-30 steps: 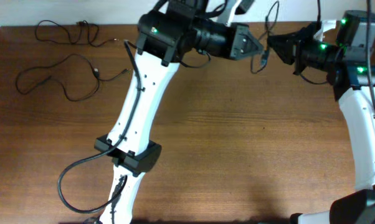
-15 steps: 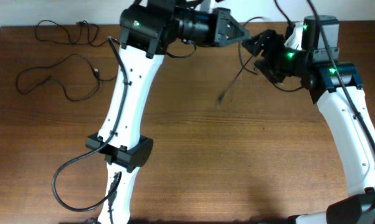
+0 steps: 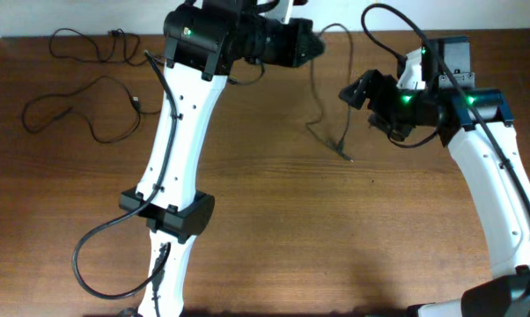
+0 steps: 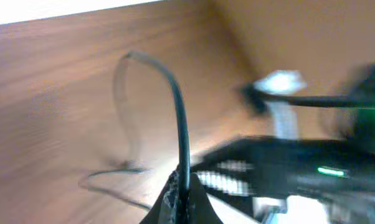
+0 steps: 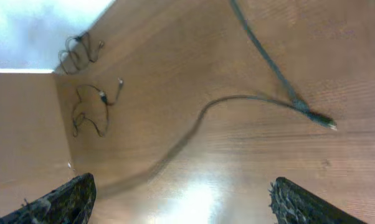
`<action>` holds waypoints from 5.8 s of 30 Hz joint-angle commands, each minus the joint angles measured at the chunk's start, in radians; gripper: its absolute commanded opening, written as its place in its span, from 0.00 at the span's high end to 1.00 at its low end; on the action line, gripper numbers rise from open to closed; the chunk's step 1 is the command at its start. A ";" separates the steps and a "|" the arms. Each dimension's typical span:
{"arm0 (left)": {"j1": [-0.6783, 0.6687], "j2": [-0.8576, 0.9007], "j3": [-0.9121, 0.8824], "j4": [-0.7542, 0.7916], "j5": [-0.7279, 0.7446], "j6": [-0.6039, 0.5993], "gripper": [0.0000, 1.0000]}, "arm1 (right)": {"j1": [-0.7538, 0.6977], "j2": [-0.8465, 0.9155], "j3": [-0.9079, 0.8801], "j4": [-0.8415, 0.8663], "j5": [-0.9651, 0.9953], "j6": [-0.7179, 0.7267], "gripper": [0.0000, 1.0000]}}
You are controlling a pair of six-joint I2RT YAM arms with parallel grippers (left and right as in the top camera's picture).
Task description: Untangle cables
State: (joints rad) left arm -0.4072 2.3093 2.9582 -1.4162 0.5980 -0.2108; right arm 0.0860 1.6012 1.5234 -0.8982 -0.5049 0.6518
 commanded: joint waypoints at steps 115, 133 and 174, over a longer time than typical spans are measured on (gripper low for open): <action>0.976 -0.394 -1.704 0.824 -0.521 -0.275 0.39 | -0.001 -0.011 0.016 -0.226 0.266 -0.138 0.01; 0.933 -0.391 -1.763 0.806 -0.693 -0.402 0.50 | -0.001 -0.011 0.016 -0.217 0.262 -0.140 0.01; 0.948 -0.475 -1.691 0.600 -0.512 -0.292 0.05 | -0.001 -0.006 0.016 -0.206 0.262 -0.143 0.01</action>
State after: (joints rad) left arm 0.5346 1.8996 1.2030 -0.8700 0.1139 -0.5152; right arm 0.0860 1.6012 1.5242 -1.1065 -0.2337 0.5156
